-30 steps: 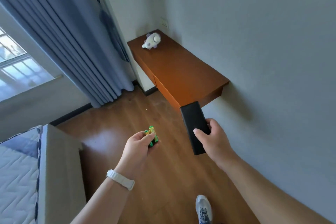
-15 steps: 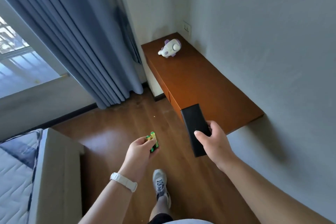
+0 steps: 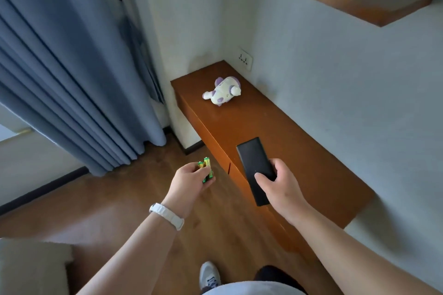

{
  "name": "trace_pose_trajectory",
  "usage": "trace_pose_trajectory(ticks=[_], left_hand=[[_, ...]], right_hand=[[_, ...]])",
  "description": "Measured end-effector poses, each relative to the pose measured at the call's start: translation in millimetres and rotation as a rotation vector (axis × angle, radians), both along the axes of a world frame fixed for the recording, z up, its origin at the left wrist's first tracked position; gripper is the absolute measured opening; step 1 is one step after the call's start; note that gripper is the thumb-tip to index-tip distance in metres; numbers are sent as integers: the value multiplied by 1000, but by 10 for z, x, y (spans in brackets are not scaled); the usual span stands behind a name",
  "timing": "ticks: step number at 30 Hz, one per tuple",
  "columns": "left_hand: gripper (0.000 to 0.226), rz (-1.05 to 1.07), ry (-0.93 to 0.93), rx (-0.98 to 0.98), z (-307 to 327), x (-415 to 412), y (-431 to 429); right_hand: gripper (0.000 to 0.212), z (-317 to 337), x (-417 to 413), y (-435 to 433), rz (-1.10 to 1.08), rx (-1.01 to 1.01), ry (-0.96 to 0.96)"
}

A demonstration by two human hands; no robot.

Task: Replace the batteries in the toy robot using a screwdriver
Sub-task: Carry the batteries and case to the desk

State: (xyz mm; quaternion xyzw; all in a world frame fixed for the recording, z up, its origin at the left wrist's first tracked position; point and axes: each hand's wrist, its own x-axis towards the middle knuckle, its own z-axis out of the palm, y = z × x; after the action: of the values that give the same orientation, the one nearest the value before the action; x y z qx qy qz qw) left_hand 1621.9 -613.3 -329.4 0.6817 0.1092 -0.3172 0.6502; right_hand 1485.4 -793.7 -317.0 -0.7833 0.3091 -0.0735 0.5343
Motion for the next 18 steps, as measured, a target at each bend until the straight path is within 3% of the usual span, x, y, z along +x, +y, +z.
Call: trace_pose_trajectory(ticks=[3, 9, 18], left_hand=[[6, -63, 32, 13, -65, 226, -96], [1, -125, 75, 66, -291, 729, -391], [12, -397, 86, 222, -686, 1220, -1136]], right_hand=[[14, -103, 118, -48, -28, 0, 44], [14, -360, 421, -381, -150, 0, 98], [12, -877, 758, -835, -368, 130, 156]])
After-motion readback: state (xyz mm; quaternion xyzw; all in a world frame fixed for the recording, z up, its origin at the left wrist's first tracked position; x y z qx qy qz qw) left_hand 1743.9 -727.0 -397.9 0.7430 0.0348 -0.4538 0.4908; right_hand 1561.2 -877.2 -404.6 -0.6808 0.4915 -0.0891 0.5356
